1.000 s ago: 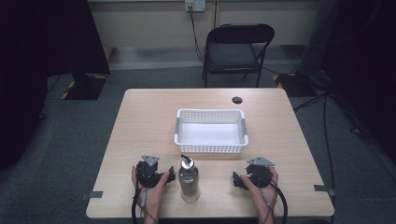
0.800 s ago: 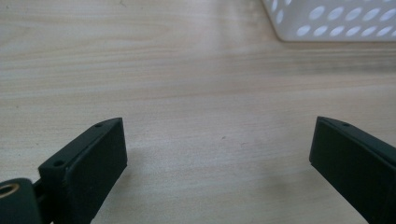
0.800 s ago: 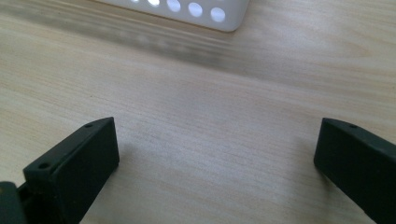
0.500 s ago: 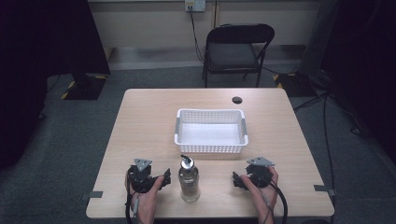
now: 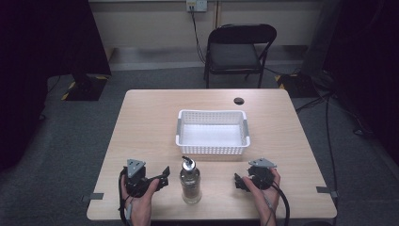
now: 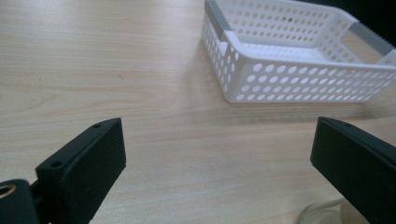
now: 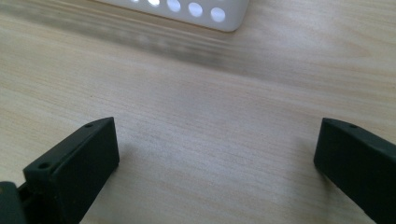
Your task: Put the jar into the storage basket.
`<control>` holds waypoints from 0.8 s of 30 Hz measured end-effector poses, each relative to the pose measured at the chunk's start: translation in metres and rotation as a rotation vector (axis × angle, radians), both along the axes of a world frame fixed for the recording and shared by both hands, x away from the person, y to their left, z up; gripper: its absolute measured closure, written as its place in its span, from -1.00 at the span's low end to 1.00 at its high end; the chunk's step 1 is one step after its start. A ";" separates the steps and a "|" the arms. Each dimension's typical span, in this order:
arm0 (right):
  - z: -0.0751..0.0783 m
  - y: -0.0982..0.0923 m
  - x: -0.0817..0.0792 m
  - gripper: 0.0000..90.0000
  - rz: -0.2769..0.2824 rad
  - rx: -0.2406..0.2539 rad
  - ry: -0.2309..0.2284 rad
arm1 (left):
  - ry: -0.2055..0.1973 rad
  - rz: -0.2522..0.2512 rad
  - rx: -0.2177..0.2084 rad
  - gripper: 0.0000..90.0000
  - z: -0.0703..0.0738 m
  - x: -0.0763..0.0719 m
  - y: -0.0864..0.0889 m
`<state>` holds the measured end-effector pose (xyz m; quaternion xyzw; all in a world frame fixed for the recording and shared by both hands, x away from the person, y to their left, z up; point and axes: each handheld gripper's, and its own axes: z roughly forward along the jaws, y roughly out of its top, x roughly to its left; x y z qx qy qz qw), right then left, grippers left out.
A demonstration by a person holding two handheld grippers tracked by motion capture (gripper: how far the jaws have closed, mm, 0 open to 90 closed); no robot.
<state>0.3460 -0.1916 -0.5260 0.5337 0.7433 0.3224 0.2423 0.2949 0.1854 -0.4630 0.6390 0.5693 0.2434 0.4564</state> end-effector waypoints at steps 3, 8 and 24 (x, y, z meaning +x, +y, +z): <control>0.000 0.000 0.000 -1.00 0.000 0.000 0.000 | -0.027 -0.018 -0.021 -0.94 0.008 -0.007 0.002; 0.000 0.000 0.000 -1.00 0.000 0.000 0.000 | -0.065 -0.039 -0.034 -0.95 0.018 -0.015 0.003; 0.000 0.000 0.000 -1.00 -0.001 0.001 0.000 | -0.202 -0.225 -0.067 -0.95 0.063 -0.055 -0.006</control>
